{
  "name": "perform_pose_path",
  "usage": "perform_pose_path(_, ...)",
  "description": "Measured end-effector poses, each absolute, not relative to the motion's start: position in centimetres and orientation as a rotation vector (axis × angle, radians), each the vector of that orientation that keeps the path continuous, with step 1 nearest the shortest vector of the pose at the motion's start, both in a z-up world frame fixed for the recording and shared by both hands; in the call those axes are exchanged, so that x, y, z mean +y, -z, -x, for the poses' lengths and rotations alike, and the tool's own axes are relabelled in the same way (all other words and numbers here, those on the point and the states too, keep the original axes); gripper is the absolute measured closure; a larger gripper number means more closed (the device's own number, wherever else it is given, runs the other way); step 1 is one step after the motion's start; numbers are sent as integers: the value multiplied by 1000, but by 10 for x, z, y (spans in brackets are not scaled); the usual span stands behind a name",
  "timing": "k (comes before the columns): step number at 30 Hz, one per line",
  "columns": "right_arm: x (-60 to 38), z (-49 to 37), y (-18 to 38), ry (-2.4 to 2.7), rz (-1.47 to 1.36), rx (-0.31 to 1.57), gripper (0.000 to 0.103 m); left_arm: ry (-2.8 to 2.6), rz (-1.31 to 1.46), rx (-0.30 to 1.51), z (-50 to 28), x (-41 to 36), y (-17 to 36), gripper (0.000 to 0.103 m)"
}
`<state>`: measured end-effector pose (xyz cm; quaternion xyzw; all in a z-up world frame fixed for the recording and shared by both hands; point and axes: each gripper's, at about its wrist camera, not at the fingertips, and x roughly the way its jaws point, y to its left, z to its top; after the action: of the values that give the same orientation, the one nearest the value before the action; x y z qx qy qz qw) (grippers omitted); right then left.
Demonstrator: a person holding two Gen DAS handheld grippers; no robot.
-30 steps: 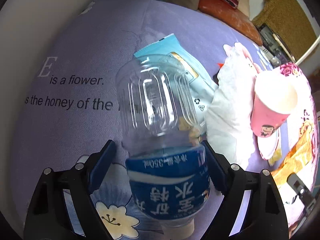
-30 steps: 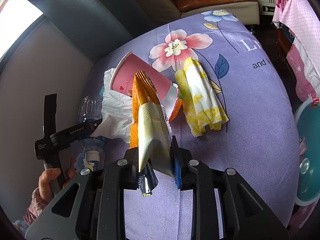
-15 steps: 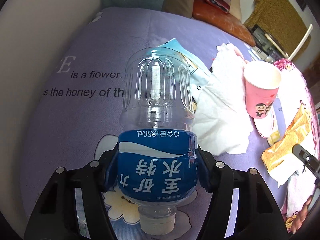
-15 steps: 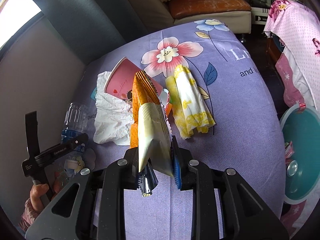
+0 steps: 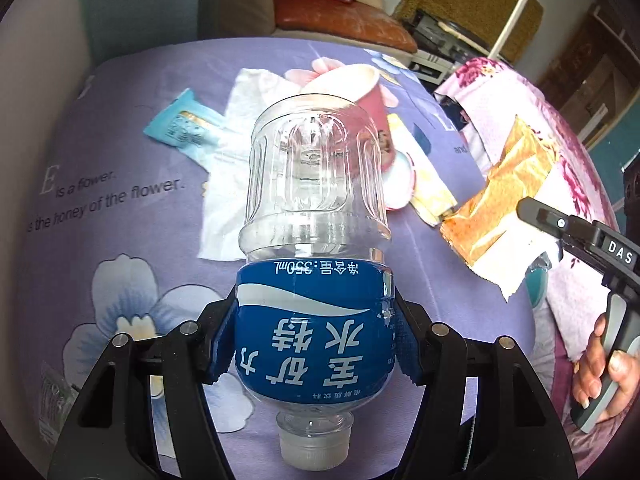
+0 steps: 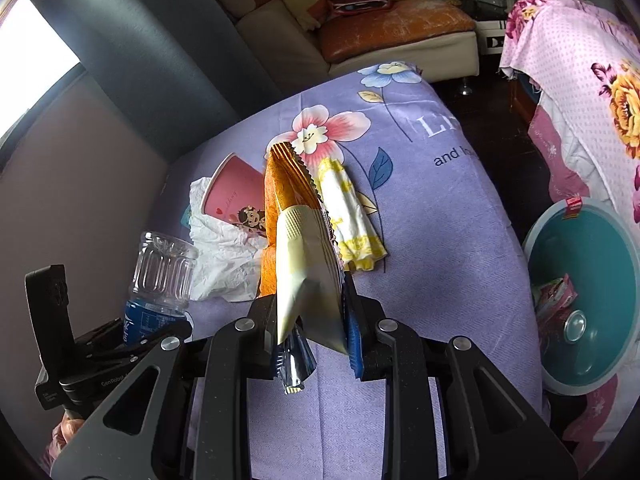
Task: Collect trash
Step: 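Carry the bottle and the snack bag over the teal bin with both tools, then open the left tool to drop the bottle into the bin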
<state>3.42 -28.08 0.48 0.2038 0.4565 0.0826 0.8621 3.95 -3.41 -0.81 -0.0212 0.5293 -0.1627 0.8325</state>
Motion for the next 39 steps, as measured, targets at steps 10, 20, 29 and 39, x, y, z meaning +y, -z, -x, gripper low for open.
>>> perform_pose_path(10, -353, 0, -7, -75, -529, 884, 80, 533, -59, 1178, -35, -137, 15, 38)
perform_pose_path(20, -459, 60, 1, 131, -633, 801, 79, 667, -219, 1209, -25, -250, 26, 38)
perform_pose_path(29, -517, 100, 30, 221, -724, 792, 79, 734, -326, 1236, -10, -327, 42, 38)
perform_pose_path(39, -542, 112, 42, 265, -740, 787, 79, 769, -430, 1274, 8, -382, 68, 38)
